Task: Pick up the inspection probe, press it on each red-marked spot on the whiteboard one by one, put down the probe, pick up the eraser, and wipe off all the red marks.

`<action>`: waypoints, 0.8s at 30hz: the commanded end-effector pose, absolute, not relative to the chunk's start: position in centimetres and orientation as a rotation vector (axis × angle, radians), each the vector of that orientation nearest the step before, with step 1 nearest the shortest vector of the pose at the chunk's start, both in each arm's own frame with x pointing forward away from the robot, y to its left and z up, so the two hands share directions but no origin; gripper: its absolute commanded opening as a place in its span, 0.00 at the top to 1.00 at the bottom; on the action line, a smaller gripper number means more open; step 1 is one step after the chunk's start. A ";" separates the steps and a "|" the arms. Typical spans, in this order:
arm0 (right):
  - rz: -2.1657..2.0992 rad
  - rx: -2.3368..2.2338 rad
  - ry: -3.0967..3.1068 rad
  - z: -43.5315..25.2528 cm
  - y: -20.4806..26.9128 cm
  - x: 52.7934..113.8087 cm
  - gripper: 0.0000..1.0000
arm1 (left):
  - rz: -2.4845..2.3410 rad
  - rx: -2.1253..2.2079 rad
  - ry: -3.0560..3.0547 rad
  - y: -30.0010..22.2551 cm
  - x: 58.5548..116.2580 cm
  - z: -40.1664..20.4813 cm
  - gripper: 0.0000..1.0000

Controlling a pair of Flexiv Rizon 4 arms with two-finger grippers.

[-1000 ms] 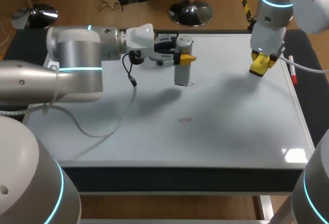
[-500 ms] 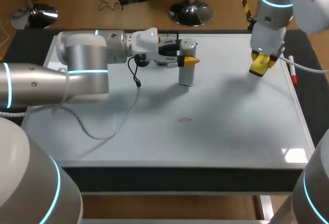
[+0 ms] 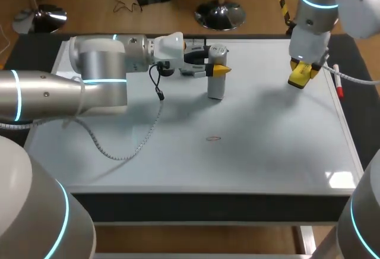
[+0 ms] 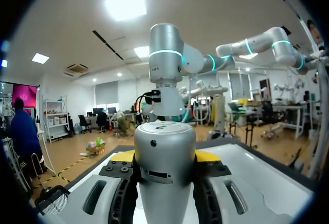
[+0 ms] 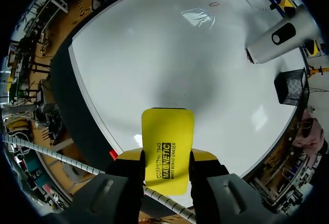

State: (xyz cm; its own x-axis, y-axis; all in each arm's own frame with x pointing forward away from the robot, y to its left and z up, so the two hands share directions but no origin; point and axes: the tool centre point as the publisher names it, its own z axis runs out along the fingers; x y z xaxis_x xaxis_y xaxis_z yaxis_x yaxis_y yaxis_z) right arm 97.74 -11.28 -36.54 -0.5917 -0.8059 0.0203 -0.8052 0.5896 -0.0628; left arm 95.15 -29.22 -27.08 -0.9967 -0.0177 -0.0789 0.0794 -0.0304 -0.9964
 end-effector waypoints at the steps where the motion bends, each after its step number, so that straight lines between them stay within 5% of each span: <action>1: -0.105 -1.418 2.792 -36.5 -11.3 97.8 1.00 | -2.212 0.073 2.148 -29.4 95.4 -27.2 1.00; 24: -0.105 -1.418 2.792 -36.5 -11.3 97.8 1.00 | -2.203 0.073 2.165 -29.5 95.8 -27.2 1.00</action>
State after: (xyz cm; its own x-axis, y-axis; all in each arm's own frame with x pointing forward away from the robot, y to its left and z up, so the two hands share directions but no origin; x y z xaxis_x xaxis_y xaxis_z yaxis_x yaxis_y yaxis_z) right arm 97.74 -11.28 -36.54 -0.5917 -0.8059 0.0203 -0.8052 0.5896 -0.0628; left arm 95.53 -29.45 -27.35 -0.9975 -0.0099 -0.0707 0.0708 -0.0190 -0.9973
